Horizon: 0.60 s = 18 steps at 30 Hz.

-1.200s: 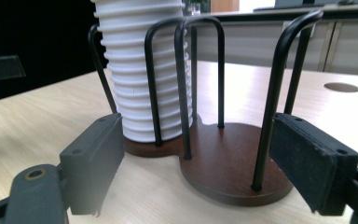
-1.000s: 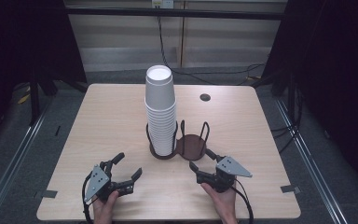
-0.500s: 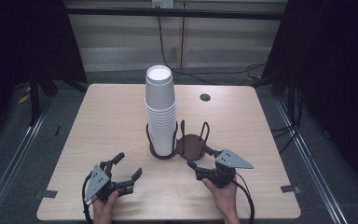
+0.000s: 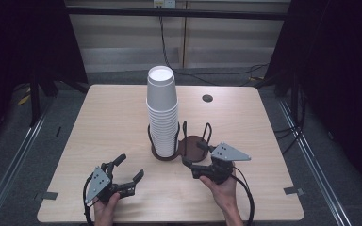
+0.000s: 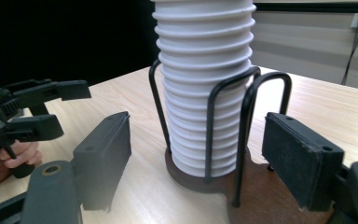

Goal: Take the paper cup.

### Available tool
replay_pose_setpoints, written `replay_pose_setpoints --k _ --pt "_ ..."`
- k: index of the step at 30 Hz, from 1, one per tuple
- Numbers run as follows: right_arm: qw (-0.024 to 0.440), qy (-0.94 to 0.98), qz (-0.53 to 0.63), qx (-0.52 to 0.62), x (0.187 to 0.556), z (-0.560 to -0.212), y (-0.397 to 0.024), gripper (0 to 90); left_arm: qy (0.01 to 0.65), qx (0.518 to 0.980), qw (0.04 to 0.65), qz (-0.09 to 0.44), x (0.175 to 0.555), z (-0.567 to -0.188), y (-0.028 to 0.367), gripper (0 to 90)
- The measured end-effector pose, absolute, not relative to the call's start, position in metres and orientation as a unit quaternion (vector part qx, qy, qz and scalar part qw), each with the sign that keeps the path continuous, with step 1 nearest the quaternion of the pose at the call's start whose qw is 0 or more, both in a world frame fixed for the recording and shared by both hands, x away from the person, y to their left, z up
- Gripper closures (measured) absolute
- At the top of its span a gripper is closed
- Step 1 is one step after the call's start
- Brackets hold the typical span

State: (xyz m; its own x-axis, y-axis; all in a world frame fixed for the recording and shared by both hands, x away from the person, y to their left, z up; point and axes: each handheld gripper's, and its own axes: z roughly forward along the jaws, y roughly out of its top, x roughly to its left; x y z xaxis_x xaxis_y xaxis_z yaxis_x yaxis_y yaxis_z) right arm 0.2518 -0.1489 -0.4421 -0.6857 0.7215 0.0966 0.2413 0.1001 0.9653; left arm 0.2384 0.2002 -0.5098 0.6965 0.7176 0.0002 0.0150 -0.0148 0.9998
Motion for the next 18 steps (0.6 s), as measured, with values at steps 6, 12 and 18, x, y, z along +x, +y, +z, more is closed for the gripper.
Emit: replay_pose_setpoints --k 6,12,18 --pt "0.184 0.713 0.591 0.330 0.256 -0.430 -0.150 22.4 0.278 0.658 0.648 0.265 0.238 -0.510 0.200 15.9" --pt "0.175 0.716 0.595 0.319 0.262 -0.415 -0.150 22.3 0.278 0.658 0.648 0.265 0.238 -0.510 0.200 15.9" --pt "0.166 0.723 0.597 0.305 0.271 -0.397 -0.147 22.3 0.278 0.657 0.648 0.265 0.238 -0.510 0.199 15.9"
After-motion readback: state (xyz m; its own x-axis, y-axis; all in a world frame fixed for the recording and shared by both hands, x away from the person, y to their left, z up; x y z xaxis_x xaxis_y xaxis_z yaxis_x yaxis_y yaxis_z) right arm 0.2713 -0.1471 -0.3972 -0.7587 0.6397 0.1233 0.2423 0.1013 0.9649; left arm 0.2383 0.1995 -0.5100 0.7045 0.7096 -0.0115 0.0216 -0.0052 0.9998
